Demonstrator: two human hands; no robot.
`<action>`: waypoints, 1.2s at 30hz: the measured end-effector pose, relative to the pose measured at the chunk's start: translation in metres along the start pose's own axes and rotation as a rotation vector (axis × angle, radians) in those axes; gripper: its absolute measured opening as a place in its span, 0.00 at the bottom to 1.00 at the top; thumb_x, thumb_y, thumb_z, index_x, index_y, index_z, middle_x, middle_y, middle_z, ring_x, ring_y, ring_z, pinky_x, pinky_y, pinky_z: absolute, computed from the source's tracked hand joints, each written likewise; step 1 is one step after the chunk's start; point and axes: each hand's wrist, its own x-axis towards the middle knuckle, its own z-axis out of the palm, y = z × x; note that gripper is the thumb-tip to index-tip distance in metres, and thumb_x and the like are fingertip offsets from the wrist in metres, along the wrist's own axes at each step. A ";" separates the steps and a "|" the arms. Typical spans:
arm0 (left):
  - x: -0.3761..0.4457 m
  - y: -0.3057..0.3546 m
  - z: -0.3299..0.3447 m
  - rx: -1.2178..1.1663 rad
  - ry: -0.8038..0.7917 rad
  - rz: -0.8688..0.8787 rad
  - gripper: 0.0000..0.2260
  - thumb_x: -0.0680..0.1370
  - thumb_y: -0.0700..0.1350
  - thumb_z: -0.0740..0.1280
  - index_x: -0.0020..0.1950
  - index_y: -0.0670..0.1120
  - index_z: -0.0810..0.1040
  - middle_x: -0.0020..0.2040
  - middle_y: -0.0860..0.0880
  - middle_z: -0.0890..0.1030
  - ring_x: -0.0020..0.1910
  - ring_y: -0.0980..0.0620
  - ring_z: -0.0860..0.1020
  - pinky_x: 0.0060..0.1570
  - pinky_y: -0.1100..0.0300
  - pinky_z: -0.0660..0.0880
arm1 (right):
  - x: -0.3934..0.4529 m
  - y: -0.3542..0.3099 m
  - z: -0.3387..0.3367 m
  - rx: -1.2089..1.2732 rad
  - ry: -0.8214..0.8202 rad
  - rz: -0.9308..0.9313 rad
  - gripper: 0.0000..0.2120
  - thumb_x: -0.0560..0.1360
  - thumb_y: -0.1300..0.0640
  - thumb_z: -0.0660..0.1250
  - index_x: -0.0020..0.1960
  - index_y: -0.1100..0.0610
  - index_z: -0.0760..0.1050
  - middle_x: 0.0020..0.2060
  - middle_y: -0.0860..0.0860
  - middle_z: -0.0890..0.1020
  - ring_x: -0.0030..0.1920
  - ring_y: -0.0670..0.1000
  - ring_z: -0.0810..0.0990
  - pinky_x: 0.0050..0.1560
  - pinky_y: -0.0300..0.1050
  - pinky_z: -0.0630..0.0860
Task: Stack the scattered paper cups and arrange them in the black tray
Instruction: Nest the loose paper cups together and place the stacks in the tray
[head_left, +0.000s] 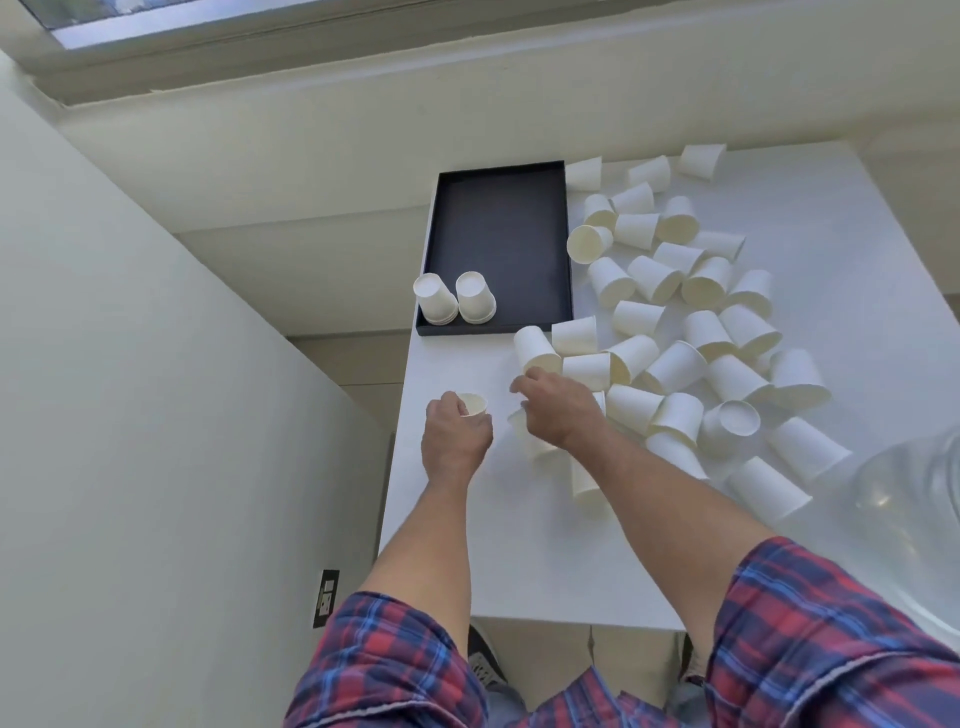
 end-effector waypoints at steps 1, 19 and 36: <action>-0.005 -0.003 -0.001 0.018 -0.011 0.014 0.12 0.71 0.50 0.67 0.49 0.50 0.67 0.51 0.50 0.74 0.44 0.45 0.76 0.45 0.49 0.78 | -0.006 0.005 -0.003 -0.016 -0.023 0.029 0.14 0.80 0.52 0.64 0.65 0.51 0.75 0.59 0.50 0.77 0.57 0.57 0.79 0.50 0.52 0.76; -0.061 -0.040 0.014 -0.009 -0.202 -0.017 0.29 0.68 0.52 0.76 0.65 0.56 0.68 0.51 0.52 0.80 0.51 0.46 0.79 0.49 0.52 0.81 | -0.070 0.042 -0.005 -0.287 -0.150 -0.079 0.36 0.70 0.33 0.71 0.70 0.51 0.64 0.65 0.48 0.69 0.53 0.55 0.81 0.37 0.48 0.70; -0.073 -0.062 0.018 -0.129 -0.369 -0.058 0.29 0.68 0.48 0.80 0.64 0.53 0.70 0.55 0.52 0.78 0.54 0.46 0.80 0.52 0.47 0.82 | -0.040 -0.003 0.021 -0.037 -0.257 0.109 0.37 0.76 0.64 0.66 0.80 0.54 0.52 0.71 0.56 0.62 0.58 0.63 0.79 0.52 0.56 0.78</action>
